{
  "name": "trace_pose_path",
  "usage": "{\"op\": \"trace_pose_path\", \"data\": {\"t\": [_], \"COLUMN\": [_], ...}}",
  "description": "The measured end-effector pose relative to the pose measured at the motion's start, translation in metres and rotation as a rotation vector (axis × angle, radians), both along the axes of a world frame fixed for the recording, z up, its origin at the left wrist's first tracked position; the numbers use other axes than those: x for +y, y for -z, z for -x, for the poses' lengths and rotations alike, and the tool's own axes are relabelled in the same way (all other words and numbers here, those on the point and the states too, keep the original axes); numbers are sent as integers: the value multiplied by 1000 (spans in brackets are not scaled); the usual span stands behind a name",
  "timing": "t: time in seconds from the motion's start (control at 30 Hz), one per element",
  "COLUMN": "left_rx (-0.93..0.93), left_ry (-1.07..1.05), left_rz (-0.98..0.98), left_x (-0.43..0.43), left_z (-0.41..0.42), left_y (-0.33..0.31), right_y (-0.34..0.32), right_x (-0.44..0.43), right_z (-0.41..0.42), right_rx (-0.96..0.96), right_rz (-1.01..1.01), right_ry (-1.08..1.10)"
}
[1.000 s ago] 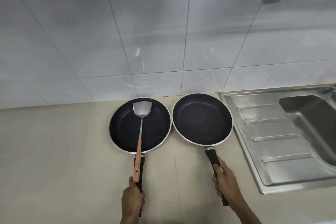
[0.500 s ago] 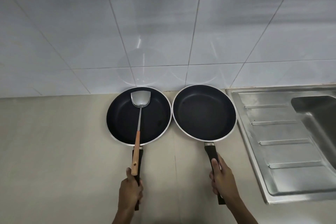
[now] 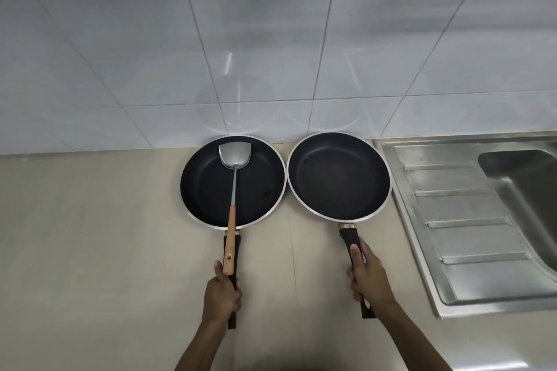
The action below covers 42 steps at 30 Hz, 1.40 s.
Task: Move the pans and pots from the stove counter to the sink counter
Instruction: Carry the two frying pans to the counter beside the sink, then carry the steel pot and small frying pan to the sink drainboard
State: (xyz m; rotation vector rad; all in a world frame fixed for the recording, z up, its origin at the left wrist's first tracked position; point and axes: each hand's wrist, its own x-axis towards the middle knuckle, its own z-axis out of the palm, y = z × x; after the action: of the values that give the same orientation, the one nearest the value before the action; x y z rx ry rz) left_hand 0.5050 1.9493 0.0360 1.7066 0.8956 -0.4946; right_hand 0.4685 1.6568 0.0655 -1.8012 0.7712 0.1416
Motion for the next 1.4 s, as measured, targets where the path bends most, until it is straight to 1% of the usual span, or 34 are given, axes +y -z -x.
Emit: {"op": "trace_pose_path", "data": {"t": [0.13,0.23,0.33,0.43,0.53,0.7,0.83,0.9,0.93,0.97,1.0,1.03,1.07,1.1,1.13,1.2,1.23,1.3,1.37,1.4], "left_rx": [-5,12,-2,-26,-60,-77,-156,-172,-177,-181,-193,-229,-289,-361,-449,-638,-737,-899,-1063,-1136], "left_ry": [13,24,53,26,11,17,-58,-48,17,141,306,479,643,795,944,1210,1301,1389,1467,1522], "left_rz": [62,52,82,158,181,114,40,-27,-113,-255,-406,-528,-611,-666,-712,-796,-814,-787,-734,-700], "left_x": [2,3,4,5,7,12,7,-3,-10,-24,-43,-66,-93,-119,-150,-210,-241,-298,-361,-393], "left_z": [4,3,3,5,10,34,83,120,139,163,190,218,246,271,296,337,354,377,398,408], "left_y": [-3,-2,-1,-1,-7,-11,-13,-19,-21,-23,-24,-25,-25,-23,-23,-25,-27,-34,-49,-57], "right_y": [-1,-1,1,5,4,1,0,0,0,1,3,7,9,11,11,6,2,-9,-27,-37], "right_x": [1,2,1,0,-1,0,-1,-6,-9,-14,-23,-32,-43,-53,-68,-108,-134,-185,-238,-263], "right_z": [1,2,1,1,5,33,85,123,142,166,190,217,245,269,297,350,375,416,456,476], "right_rx": [10,6,9,20,56,64,29,35,40,29,8,0,-1,-7,-20,-76,-118,-164,-114,-87], "right_rz": [4,5,13,40,25,-32,-54,-82,-62,9,144,326,523,674,758,894,958,1094,1202,1220], "right_ry": [1,-1,11,-11,-2,-4,-75,-132,-193,-294,-439,-590,-723,-817,-855,-843,-789,-657,-532,-469]}}
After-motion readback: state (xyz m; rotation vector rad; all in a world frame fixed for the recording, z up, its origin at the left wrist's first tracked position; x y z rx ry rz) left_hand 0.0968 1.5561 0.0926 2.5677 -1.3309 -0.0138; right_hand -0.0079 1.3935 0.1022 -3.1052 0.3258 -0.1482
